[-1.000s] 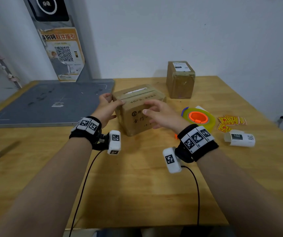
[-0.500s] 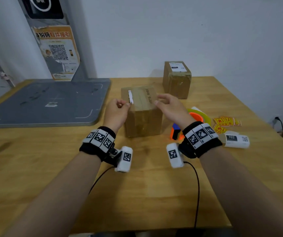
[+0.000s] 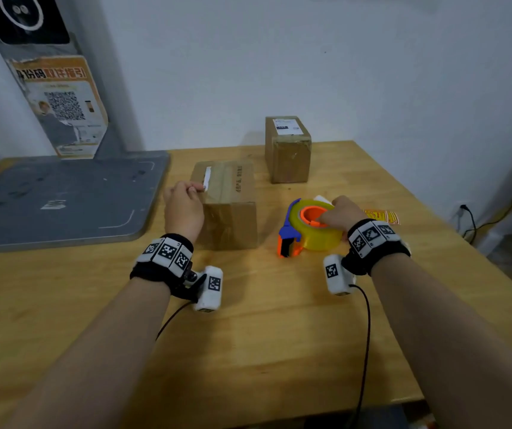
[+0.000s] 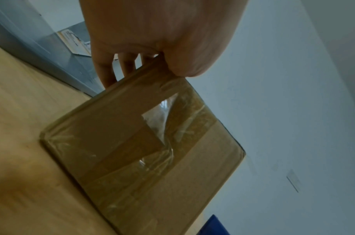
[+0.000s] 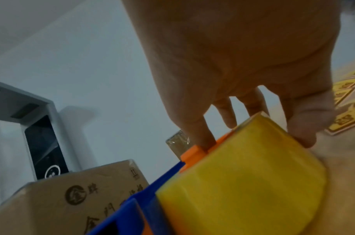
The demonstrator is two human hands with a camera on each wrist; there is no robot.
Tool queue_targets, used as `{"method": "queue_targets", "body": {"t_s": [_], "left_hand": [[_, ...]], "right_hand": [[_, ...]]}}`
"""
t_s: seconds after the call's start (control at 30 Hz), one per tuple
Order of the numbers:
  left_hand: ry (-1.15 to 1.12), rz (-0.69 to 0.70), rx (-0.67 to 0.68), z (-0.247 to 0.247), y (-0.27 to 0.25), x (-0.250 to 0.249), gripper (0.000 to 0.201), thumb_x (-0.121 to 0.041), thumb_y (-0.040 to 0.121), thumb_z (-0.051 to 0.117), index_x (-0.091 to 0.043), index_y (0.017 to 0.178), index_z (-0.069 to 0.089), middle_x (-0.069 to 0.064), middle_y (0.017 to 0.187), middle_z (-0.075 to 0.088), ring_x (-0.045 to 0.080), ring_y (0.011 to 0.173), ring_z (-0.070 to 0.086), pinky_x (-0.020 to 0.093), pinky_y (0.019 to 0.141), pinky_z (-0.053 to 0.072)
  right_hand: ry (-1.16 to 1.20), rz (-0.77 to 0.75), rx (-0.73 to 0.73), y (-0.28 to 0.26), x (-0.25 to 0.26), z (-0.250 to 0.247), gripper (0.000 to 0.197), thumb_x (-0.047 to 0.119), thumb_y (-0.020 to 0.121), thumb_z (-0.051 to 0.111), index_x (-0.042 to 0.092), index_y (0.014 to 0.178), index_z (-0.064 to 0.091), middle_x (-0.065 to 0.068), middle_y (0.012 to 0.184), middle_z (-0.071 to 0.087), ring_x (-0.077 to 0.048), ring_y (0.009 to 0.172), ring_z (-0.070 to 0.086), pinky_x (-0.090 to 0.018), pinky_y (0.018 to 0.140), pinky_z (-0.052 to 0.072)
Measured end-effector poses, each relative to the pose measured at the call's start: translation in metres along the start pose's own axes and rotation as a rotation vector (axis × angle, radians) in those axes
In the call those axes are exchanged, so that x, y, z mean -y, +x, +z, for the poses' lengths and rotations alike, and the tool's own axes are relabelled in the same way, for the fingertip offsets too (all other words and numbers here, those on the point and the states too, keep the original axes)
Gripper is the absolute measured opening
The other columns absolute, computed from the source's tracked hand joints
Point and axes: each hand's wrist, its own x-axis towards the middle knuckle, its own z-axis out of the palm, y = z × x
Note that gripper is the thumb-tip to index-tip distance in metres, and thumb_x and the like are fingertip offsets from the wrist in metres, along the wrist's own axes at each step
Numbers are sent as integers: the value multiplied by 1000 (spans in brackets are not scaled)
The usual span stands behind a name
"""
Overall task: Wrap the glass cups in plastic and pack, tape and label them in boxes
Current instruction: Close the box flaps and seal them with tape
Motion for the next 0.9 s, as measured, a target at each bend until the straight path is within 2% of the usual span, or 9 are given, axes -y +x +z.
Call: {"method": "queue_targets", "body": {"t_s": [0.1,0.27,0.33,0.4,0.47,0.53,0.63,0.73,0.9], "left_hand": [[2,-15,12,-3,-4,-4,31,-26,111,35,-23,116,66,7,139,46,20,105,55,40,105,47],[35,-78,-7,-15,-12,-22,14,-20,104,52,-29,110,60,5,138,47,25,120,55,46,107,43],[108,-26,-88,-21,-19,-35,23,-15,97,61,-34,109,54,-2,133,49,20,122,47,46,110,36],[-9,63,-100,-24,-29,-52,22,-13,96,60,-31,108,55,-8,119,55,15,115,51,38,103,41],[-203,45,61,-22,-40,-70,14,-15,98,57,-26,106,59,-8,106,64,13,98,65,31,81,52],[-337,-79,334,-19,-57,-89,8,-26,102,56,-24,98,63,-1,97,72,11,71,71,30,61,47],[-550,-258,648,-15,-75,-105,36,-52,105,47,-21,100,64,4,82,73,23,74,72,36,70,50],[-636,-314,542,-23,-79,-111,23,-40,101,63,-18,96,65,8,81,68,30,86,67,44,81,58],[-591,-213,423,-45,-70,-109,18,-37,89,78,-21,92,71,0,73,70,15,67,65,25,56,53]], "right_hand": [[10,27,-27,5,-2,2,61,22,98,62,5,151,35,-14,112,52,-34,87,64,-52,84,62],[229,13,-49,0,-7,-2,48,18,99,59,11,144,45,-15,132,55,-42,94,64,-56,71,63],[433,18,-86,-8,-4,-5,55,17,98,63,21,148,41,-10,136,50,-43,108,61,-55,64,63],[673,-4,-70,-20,3,-11,67,7,96,62,32,152,34,-7,141,47,-44,116,58,-49,53,61],[859,-62,-40,-36,14,-19,75,-5,93,57,39,149,32,-7,139,47,-43,113,59,-50,50,60],[950,-149,-36,-52,28,-27,82,-12,89,54,44,145,33,-4,128,52,-37,107,60,-53,53,61],[953,-263,-62,-71,46,-30,86,-11,87,52,47,147,33,4,112,60,-24,98,64,-42,50,59],[931,-329,-116,-85,55,-29,89,-8,84,53,51,147,31,0,113,66,-21,99,68,-36,52,57],[658,-638,-268,-104,60,-30,93,2,73,63,48,148,33,-11,105,65,-20,75,64,-38,61,57]]}}
